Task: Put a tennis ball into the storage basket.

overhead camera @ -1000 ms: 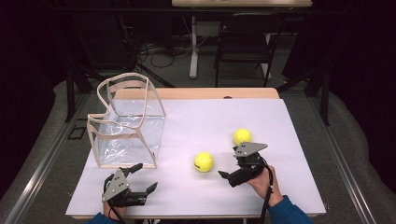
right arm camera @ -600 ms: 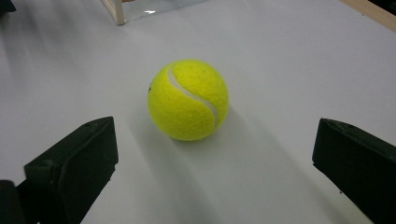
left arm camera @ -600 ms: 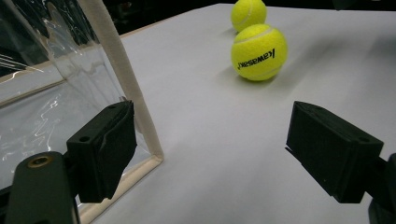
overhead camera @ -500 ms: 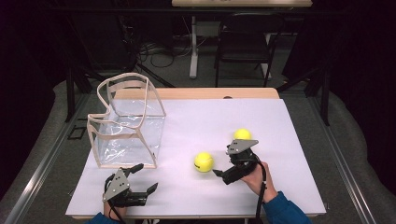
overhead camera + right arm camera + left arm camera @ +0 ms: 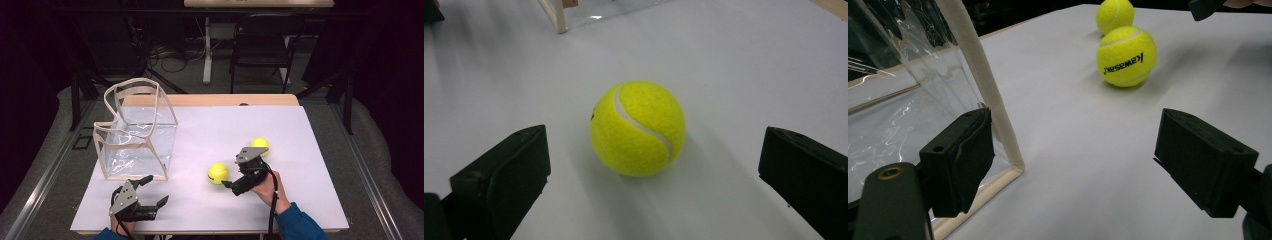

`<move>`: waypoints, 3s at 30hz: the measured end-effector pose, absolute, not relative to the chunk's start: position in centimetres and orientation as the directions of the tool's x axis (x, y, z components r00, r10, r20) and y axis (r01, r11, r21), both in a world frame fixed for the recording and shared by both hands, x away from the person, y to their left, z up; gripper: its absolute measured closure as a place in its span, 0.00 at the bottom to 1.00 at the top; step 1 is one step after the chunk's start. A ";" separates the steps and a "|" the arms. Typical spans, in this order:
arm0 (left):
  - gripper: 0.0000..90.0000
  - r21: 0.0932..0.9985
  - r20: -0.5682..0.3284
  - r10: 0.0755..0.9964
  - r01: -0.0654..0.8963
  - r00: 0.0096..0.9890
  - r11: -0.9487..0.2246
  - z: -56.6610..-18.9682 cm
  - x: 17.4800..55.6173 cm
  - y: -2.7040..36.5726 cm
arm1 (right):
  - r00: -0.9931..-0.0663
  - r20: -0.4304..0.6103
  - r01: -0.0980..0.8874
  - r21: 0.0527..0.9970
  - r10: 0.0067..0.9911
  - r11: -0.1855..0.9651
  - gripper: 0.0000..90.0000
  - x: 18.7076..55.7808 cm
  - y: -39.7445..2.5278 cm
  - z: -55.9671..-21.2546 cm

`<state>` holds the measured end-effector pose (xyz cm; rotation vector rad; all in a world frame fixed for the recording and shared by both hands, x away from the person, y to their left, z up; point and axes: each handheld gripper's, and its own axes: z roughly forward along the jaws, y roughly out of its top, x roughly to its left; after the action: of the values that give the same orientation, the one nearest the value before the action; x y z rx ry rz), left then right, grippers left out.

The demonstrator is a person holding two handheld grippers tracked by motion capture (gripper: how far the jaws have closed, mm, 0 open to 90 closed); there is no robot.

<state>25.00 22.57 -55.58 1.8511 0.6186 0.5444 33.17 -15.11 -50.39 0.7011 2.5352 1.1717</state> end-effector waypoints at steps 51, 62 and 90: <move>0.18 0.937 0.081 0.639 0.160 0.765 -0.310 -55.6 25.1 22.5 | -0.861 0.034 0.373 0.719 0.507 0.586 0.00 35.4 -11.2 -53.5; 0.18 0.936 0.082 0.638 0.161 0.765 -0.313 -55.6 25.1 22.5 | -0.851 0.039 0.396 0.704 0.524 0.590 0.06 35.5 -11.0 -54.1; 0.18 0.936 0.079 0.635 0.162 0.768 -0.312 -55.6 25.0 22.5 | -0.839 0.034 0.410 0.694 0.542 0.592 0.28 35.6 -11.0 -54.4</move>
<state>25.00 22.53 -55.57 1.8597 0.6121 0.5359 35.57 -10.96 -54.40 0.7977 2.6376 1.0807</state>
